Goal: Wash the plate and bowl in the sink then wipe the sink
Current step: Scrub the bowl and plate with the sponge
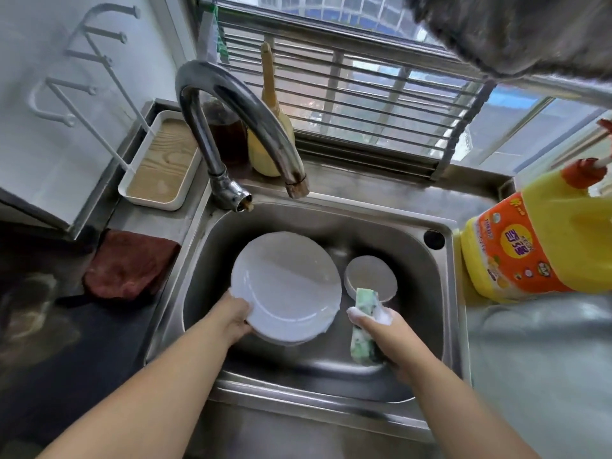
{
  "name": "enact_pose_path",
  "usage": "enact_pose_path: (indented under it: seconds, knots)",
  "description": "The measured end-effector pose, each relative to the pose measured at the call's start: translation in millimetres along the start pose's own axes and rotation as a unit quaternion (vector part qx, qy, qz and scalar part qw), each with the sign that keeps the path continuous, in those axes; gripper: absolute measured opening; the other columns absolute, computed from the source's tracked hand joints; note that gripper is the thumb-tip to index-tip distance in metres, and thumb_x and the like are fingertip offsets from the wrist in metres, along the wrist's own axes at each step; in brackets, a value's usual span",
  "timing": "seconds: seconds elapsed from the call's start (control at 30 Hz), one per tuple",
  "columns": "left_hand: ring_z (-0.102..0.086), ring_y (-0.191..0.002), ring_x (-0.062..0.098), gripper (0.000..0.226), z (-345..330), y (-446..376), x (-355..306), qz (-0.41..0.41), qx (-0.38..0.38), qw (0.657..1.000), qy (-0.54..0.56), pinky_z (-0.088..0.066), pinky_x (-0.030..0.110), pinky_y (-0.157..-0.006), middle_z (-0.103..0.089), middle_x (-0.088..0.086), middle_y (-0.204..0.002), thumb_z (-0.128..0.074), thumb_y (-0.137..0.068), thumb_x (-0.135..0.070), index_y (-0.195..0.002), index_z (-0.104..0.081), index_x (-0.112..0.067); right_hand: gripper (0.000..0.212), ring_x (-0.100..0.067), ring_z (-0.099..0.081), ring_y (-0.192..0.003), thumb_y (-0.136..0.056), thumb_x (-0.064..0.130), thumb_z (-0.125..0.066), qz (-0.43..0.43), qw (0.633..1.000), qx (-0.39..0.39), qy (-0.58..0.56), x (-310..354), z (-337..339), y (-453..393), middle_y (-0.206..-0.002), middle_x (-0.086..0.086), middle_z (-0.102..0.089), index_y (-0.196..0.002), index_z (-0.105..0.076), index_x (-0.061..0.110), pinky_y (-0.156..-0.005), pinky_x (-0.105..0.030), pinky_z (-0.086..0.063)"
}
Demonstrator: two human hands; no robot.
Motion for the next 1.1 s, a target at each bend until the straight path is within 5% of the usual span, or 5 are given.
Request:
enact_pose_path:
  seconds: [0.2, 0.6, 0.77, 0.9, 1.1]
  knots:
    - [-0.047, -0.124, 0.040, 0.062, 6.4, -26.3, 20.7, 0.040, -0.050, 0.998, 0.021, -0.044, 0.052, -0.083, -0.053, 0.014, -0.122, -0.025, -0.090, 0.020, -0.139, -0.039, -0.014, 0.026, -0.007, -0.066, -0.082, -0.079, 0.029, -0.073, 0.018, 0.994, -0.068, 0.081, 0.4, 10.5, -11.3, -0.091, 0.007, -0.068, -0.101, -0.060, 0.024, -0.066, -0.019, -0.049]
    - [-0.056, -0.103, 0.034, 0.028, 4.2, -41.1, 34.6, 0.098, -0.115, 0.988, -0.037, -0.047, 0.043, -0.087, -0.058, 0.019, -0.113, -0.045, -0.094, 0.001, -0.121, -0.050, -0.002, 0.034, -0.016, -0.063, -0.087, -0.073, 0.027, -0.073, 0.050, 0.965, -0.124, 0.226, 24.3, 22.5, -19.2, -0.096, 0.002, -0.066, -0.103, -0.059, 0.023, -0.082, -0.036, -0.054]
    - [-0.053, -0.090, 0.031, 0.022, 2.1, -29.0, 21.6, 0.067, -0.102, 0.985, -0.124, -0.043, 0.035, -0.081, -0.057, 0.018, -0.099, -0.048, -0.093, -0.003, -0.113, -0.052, 0.004, 0.062, -0.021, -0.053, -0.099, -0.077, 0.043, -0.071, 0.220, 0.892, -0.275, 0.283, 103.4, 41.7, -16.8, -0.114, -0.004, -0.051, -0.132, -0.042, 0.033, -0.081, -0.033, -0.048]
    - [-0.052, -0.075, 0.022, 0.034, -4.8, -20.8, 5.3, 0.050, -0.048, 0.988, -0.138, -0.042, 0.029, -0.062, -0.050, 0.010, -0.086, -0.046, -0.092, -0.004, -0.126, -0.050, 0.001, 0.058, -0.032, -0.048, -0.111, -0.081, 0.050, -0.061, 0.182, 0.849, -0.318, 0.380, 157.4, 48.1, -51.2, -0.121, -0.011, -0.047, -0.130, -0.039, 0.027, -0.079, -0.037, -0.043]
    - [-0.063, -0.077, 0.022, 0.012, -16.6, 2.9, -38.1, -0.048, -0.005, 0.991, -0.125, -0.048, 0.030, -0.063, -0.062, 0.011, -0.088, -0.046, -0.092, -0.001, -0.092, -0.055, -0.009, 0.057, -0.030, -0.037, -0.121, -0.085, 0.052, -0.055, 0.167, 0.828, -0.313, 0.434, 172.3, 32.6, -84.3, -0.132, -0.010, -0.035, -0.131, -0.039, 0.023, -0.089, -0.042, -0.042]
Point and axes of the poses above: each hand's wrist, its own y-axis away from the middle knuckle, its own z-axis out of the back of the hand, x = y × z, the point moved 6 cm from there along -y, towards the middle knuckle
